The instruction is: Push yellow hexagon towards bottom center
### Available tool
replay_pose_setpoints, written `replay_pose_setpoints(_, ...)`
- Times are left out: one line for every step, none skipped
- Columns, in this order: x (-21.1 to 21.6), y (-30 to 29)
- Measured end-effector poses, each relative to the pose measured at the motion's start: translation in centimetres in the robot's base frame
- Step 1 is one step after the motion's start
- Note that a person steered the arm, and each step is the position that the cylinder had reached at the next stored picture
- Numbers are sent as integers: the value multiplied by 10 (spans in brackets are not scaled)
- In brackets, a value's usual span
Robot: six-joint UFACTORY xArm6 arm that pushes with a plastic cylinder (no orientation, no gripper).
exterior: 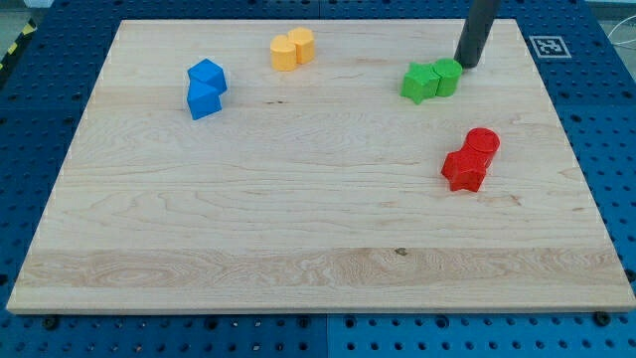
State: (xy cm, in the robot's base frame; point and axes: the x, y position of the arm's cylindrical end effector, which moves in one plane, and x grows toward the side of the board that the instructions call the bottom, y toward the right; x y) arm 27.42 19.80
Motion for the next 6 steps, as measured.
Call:
replay_pose_setpoints(-12,-44)
replay_pose_setpoints(-30,-117)
replay_pose_setpoints(-69,-162)
replay_pose_setpoints(-71,-222)
replay_pose_setpoints(-61,-285)
replay_pose_setpoints(-58,-275)
